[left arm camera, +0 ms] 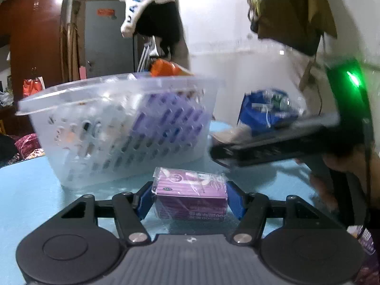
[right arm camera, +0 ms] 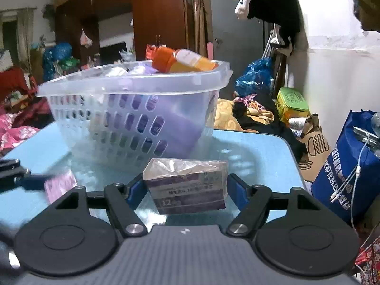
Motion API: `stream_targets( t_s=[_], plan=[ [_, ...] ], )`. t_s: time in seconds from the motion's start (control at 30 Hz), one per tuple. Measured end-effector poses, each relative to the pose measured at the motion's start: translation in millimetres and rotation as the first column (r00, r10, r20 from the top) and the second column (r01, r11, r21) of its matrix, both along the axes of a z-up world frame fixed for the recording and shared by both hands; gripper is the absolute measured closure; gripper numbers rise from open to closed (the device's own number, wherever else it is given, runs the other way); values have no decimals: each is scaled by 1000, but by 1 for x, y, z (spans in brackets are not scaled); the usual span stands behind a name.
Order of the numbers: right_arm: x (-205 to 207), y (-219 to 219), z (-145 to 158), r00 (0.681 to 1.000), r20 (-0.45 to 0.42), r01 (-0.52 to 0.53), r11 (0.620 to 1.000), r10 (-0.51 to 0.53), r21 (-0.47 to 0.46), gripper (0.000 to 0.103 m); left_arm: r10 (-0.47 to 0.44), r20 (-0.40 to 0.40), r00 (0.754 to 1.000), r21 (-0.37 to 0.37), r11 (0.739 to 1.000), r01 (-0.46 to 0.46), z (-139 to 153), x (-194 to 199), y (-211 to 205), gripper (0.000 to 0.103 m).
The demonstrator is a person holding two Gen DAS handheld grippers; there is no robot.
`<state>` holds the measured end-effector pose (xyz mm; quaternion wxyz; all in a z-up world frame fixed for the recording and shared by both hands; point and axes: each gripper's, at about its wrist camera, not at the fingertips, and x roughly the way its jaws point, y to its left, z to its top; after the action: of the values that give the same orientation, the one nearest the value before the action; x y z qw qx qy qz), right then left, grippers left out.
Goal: Organize objects
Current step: 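Lift the medicine box with both tools and release it into the basket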
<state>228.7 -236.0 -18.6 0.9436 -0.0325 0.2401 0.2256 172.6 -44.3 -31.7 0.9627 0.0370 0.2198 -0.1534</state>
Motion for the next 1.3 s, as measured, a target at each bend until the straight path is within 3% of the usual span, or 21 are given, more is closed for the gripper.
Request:
stream_targets(
  t_s=[0.17, 0.33, 0.43, 0.53, 0.67, 0.87, 1.0, 1.2, 1.27, 1.3],
  plan=[
    [-39, -13, 22, 994, 82, -78, 996, 75, 42, 28, 30, 117, 993, -59, 998, -23, 34, -24, 23, 36],
    [-57, -1, 78, 965, 223, -159, 985, 140, 71, 32, 49, 225, 973, -79, 996, -32, 97, -23, 45, 36],
    [-38, 24, 108, 947, 289, -161, 985, 139, 54, 33, 109, 262, 959, -63, 993, -96, 128, 1, 55, 36],
    [5, 54, 127, 959, 255, -138, 990, 127, 26, 33, 175, 208, 962, -93, 983, -158, 148, 42, 75, 36],
    [57, 87, 135, 980, 167, -113, 993, 107, 29, 33, 201, 60, 978, -140, 971, -191, 144, 94, 103, 36],
    [105, 113, 127, 996, 79, -37, 999, 37, 0, 33, 175, -48, 983, -167, 969, -181, 119, 127, 110, 36],
    [116, 123, 118, 998, 43, -42, 999, 43, -15, 33, 185, -53, 981, -126, 974, -190, 105, 129, 110, 36],
    [116, 131, 107, 999, 29, -37, 999, 37, -24, 32, 179, -24, 984, -141, 973, -180, 96, 126, 118, 35],
    [115, 126, 111, 999, 52, -15, 1000, 14, 12, 26, 184, 19, 983, -168, 969, -179, 97, 119, 122, 19],
    [114, 123, 113, 999, 52, -7, 1000, 6, 26, 16, 199, 38, 979, -178, 966, -189, 97, 116, 123, 8]
  ],
)
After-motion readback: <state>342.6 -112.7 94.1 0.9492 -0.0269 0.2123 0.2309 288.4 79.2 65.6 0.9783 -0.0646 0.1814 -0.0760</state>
